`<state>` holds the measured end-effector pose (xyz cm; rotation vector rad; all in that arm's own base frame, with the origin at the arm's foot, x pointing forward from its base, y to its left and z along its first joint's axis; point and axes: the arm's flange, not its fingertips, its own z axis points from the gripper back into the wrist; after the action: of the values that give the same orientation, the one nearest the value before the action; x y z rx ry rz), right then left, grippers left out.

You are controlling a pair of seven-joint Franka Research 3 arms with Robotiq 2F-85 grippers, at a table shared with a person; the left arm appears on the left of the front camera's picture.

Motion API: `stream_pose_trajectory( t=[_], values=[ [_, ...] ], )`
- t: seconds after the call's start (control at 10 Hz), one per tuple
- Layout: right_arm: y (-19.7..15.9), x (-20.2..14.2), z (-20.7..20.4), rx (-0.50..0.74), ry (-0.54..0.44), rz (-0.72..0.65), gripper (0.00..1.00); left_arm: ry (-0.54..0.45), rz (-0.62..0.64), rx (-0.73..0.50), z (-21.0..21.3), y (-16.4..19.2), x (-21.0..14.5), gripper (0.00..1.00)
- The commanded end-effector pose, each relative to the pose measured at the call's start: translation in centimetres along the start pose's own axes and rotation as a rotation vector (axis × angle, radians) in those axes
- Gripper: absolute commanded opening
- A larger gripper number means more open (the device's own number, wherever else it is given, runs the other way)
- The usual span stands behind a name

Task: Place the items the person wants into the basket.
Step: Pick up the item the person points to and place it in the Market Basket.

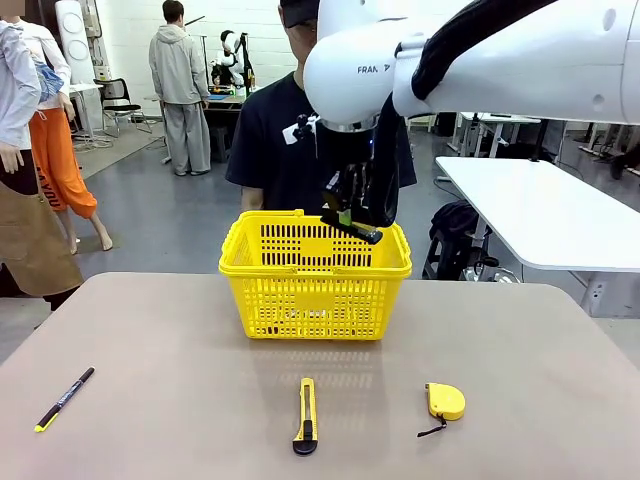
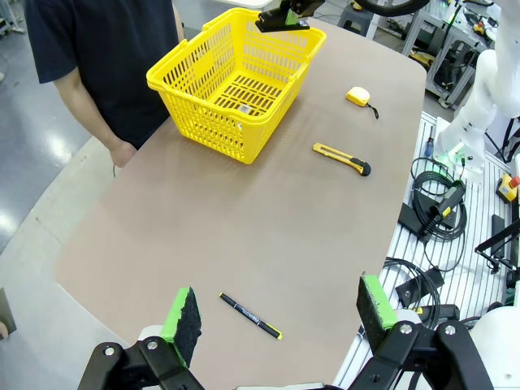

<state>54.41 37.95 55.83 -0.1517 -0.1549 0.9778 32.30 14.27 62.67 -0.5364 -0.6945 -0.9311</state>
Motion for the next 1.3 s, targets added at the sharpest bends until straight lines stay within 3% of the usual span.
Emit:
stream_pose_trajectory(
  t=[0.0, 0.6, 1.2],
  values=[
    [-0.7, 0.3, -0.9, 0.054, -0.010, 0.074, 0.32, -0.003, -0.015, -0.009, 0.0, 0.0, -0.1, 1.00],
    [-0.8, 1.3, -5.9, 0.057, -0.013, 0.172, 0.32, -0.003, -0.015, -0.009, 0.0, 0.0, -0.1, 1.00],
    [-1.3, 1.9, -8.3, 0.074, 0.045, 0.195, 0.32, -0.003, -0.015, -0.009, 0.0, 0.0, -0.1, 1.00]
  ],
)
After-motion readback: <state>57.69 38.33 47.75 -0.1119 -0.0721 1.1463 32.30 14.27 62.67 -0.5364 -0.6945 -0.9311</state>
